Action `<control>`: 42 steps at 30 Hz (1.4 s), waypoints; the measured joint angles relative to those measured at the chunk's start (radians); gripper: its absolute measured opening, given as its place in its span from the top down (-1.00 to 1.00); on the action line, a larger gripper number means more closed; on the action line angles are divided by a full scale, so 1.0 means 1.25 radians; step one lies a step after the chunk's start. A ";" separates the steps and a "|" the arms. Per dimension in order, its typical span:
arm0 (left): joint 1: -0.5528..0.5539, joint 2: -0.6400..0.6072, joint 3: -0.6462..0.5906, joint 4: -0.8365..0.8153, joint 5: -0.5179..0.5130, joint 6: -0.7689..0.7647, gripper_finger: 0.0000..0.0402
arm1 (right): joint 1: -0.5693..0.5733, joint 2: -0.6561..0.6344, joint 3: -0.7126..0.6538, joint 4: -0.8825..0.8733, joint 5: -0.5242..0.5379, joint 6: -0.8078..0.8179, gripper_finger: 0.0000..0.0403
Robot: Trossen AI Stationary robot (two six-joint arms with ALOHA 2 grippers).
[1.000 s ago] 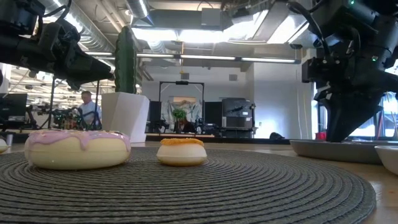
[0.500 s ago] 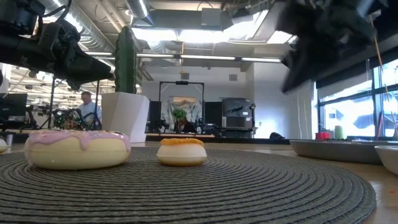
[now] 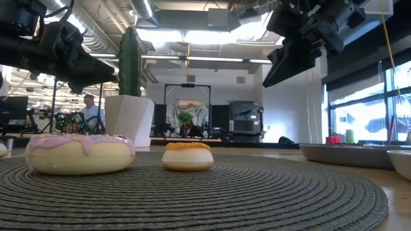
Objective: Pick & Place donuts
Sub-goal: Put the large green donut on the light gray plate
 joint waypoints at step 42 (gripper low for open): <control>-0.251 0.764 0.354 -0.160 -0.120 0.018 0.29 | 0.032 0.000 -0.001 0.067 0.101 0.142 0.46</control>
